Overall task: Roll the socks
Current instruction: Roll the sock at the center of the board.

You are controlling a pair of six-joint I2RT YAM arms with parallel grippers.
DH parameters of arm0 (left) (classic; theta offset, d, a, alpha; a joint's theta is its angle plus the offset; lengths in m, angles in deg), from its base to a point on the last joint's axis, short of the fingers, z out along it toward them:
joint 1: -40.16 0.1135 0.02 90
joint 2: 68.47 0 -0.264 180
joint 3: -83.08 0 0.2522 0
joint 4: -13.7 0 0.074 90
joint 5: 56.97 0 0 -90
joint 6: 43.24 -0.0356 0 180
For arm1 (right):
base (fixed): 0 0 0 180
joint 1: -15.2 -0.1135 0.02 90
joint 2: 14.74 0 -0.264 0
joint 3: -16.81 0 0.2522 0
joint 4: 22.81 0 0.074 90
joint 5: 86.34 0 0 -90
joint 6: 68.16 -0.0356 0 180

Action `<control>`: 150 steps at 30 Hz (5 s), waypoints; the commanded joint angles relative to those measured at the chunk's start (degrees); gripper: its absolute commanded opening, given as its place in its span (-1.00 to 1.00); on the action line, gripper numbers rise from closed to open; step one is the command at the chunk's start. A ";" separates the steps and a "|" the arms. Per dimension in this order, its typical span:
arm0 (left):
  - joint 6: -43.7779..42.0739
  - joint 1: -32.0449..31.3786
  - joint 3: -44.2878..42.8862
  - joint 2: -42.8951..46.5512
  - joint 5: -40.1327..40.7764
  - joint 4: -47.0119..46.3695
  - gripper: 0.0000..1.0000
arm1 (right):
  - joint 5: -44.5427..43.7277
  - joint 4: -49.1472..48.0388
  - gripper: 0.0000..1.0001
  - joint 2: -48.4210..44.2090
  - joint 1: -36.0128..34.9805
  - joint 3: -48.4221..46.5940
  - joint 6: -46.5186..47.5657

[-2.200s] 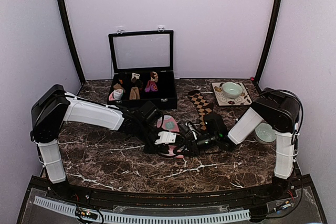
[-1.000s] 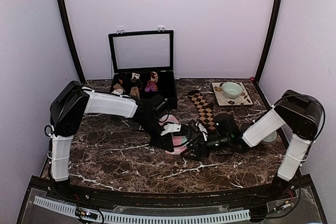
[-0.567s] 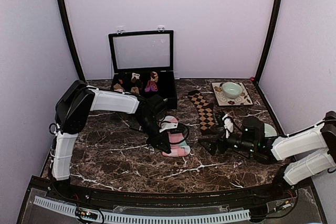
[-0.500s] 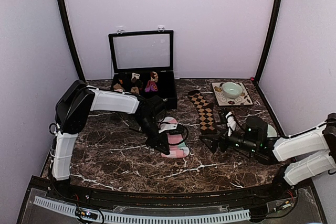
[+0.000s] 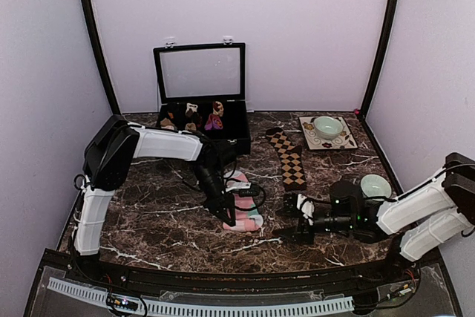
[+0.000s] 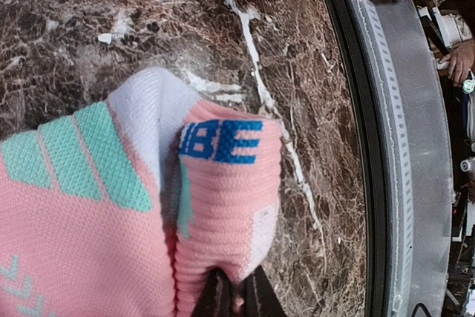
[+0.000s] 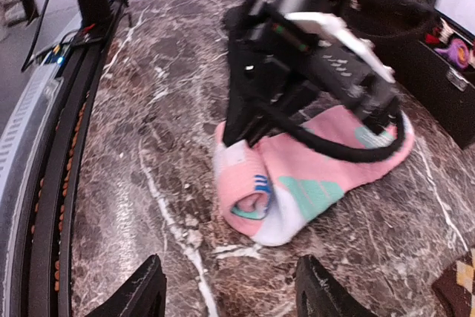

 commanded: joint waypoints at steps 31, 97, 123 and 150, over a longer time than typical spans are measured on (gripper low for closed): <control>-0.81 0.11 2.89 -5.53 9.30 5.03 -0.54 | -5.25 15.06 -0.33 29.10 -6.91 -23.17 27.32; 0.95 -4.09 25.26 17.07 27.42 -32.58 -1.00 | 19.96 31.48 -0.73 46.30 5.90 -35.43 -27.21; -1.57 0.92 7.63 -0.54 10.70 0.79 -1.00 | 8.50 -5.89 0.93 7.62 10.57 -12.53 -32.47; 1.62 0.87 6.58 -1.85 6.63 -0.13 -1.00 | -18.25 19.97 0.97 -8.11 3.39 -15.60 -7.84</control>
